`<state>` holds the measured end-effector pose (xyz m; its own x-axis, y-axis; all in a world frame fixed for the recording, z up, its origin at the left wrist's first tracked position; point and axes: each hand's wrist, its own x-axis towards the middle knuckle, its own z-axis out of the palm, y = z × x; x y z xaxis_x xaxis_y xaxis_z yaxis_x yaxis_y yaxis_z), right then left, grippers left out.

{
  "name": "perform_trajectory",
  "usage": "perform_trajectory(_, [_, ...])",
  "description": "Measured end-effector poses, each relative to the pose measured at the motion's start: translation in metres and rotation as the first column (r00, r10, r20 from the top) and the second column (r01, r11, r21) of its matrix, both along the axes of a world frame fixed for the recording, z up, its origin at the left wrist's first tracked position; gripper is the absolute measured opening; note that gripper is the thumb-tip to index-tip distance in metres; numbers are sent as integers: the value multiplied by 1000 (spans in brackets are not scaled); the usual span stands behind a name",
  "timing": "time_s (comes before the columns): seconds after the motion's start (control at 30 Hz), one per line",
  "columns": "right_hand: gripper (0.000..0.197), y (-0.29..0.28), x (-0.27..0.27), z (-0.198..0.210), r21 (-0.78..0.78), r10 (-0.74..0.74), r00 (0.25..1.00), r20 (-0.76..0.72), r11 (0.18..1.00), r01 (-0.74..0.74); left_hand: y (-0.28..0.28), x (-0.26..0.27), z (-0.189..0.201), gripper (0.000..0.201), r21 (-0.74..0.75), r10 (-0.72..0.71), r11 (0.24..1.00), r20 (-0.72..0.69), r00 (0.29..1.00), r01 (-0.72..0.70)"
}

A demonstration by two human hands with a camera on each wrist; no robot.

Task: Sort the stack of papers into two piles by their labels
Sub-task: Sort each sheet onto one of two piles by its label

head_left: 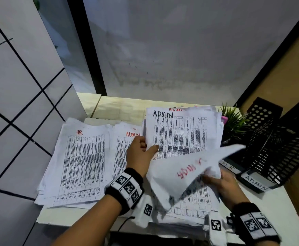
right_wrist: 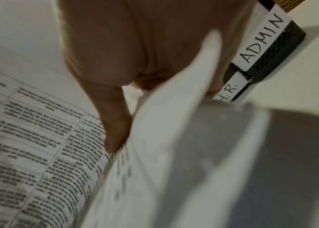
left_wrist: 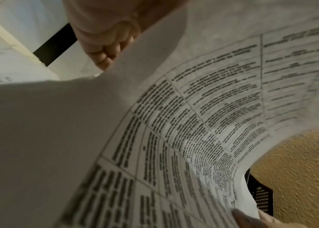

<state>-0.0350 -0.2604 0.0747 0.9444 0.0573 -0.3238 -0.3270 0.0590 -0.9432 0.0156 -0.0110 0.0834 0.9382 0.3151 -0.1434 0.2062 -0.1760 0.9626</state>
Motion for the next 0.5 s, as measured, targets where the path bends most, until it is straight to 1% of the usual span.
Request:
perform_trajectory(0.03, [55,-1,1,-4,33,-33,999,-9,999,33,0,-1,0,26,-11,21,1000,4,1000,-20])
perform_trajectory(0.07, [46,-3,4,-9,30,-73,996,-42,997,75,0,-2,0,24,-9,28,1000,16,999,-28])
perform_trajectory(0.13, [12,-4,6,-12,38,-110,992,-69,993,113,2,-5,2,16,-33,13,999,45,999,-12])
perform_trajectory(0.17, [9,-6,5,-15,38,-120,991,-65,992,122,2,-8,4,9,-83,-10,996,73,997,16])
perform_trajectory(0.2, [10,-6,5,-16,42,-121,990,-69,991,124,3,-12,7,11,-130,-46,990,103,994,59])
perform_trajectory(0.23, [11,-6,5,-17,47,-118,990,-78,991,122,5,-17,8,22,-158,-94,981,140,986,116])
perform_trajectory(0.27, [15,-7,5,-18,49,-124,988,-87,990,129,7,-21,9,33,-150,-155,972,176,972,182])
perform_trajectory(0.3, [25,-7,5,-18,52,-125,988,-96,990,130,9,-26,9,41,-123,-213,963,204,955,241])
perform_trajectory(0.37, [47,-10,5,-21,31,-130,983,-126,990,135,15,-33,8,45,-22,-305,948,223,926,317])
perform_trajectory(0.43, [59,-13,5,-26,39,-137,983,-124,989,143,22,-33,4,50,109,-387,922,204,899,372])
perform_trajectory(0.47, [60,-15,6,-30,52,-146,981,-127,987,154,25,-33,0,52,164,-426,902,174,888,400])
perform_trajectory(0.5, [54,-14,7,-30,60,-151,979,-135,985,160,28,-32,-3,54,212,-463,877,132,876,431])
